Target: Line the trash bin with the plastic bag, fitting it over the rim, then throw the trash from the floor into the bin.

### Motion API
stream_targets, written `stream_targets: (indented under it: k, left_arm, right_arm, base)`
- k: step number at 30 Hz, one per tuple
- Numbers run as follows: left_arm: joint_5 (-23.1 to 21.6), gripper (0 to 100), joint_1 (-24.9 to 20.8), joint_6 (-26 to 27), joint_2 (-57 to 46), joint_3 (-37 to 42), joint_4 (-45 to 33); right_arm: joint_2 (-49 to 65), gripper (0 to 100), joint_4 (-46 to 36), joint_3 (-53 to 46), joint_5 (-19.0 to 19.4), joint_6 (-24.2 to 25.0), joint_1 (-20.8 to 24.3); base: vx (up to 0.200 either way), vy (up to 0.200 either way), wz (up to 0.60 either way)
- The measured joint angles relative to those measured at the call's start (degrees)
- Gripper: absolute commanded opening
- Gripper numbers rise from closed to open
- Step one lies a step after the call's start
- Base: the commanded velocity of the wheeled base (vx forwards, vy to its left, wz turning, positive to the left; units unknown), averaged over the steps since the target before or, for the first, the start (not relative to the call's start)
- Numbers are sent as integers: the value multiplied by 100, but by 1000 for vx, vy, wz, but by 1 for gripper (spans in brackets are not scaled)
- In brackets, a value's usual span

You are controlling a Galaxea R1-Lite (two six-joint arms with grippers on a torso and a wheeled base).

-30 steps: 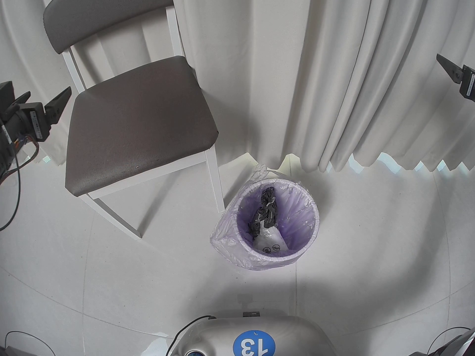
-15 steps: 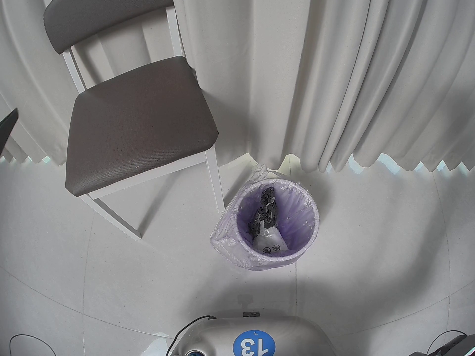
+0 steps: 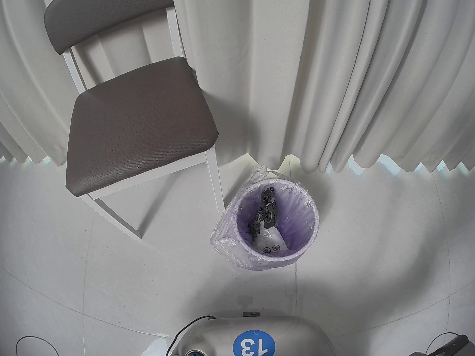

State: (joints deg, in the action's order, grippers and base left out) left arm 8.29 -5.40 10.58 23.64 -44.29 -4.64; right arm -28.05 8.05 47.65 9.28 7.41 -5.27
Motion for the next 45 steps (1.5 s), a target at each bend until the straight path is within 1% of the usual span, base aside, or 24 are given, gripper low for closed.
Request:
stream_targets:
  k: [8, 9, 14, 18, 25, 29, 32, 35, 40, 45]
  left_arm:
    - [-39, 100, 0, 12, -683, -155, -496]
    - [-50, 100, 0, 12, -791, -199, -583]
    - [-74, 100, 0, 12, -942, -411, -747]
    - [-60, 100, 17, 30, -1022, -658, -877]
    - [-9, 100, 72, 206, -1111, -1204, -1552]
    - [16, 100, 102, 255, -1317, -1263, -1844]
    - [130, 100, 108, 176, -1537, -1147, -2103]
    - [301, 100, 146, -90, -1694, -1034, -2191]
    - [361, 100, 284, -243, -1885, -844, -2246]
    - [257, 100, 433, -282, -2119, -424, -2231]
  right_arm:
    - [1340, 100, -750, -210, 49, 5, 279]
    - [1648, 100, -908, -276, 51, 5, 347]
    - [2202, 100, -1061, -452, 55, -24, 439]
    - [2497, 100, -1028, -562, -24, -49, 475]
    - [2684, 100, -1018, -730, -184, -104, 491]
    - [2721, 100, -987, -948, -263, -246, 494]
    - [2732, 100, -845, -1240, -279, -510, 491]
    - [2737, 100, -551, -1587, -294, -709, 491]
    - [2739, 100, 199, -2148, -310, -817, 491]
    - [2742, 100, 725, -2695, -315, -841, 494]
  base:
    - [0, 0, 0]
    - [0, 0, 0]
    - [0, 0, 0]
    - [0, 0, 0]
    - [0, 0, 0]
    - [0, 0, 0]
    - [0, 0, 0]
    - [0, 0, 0]
    - [0, 0, 0]
    - [0, 0, 0]
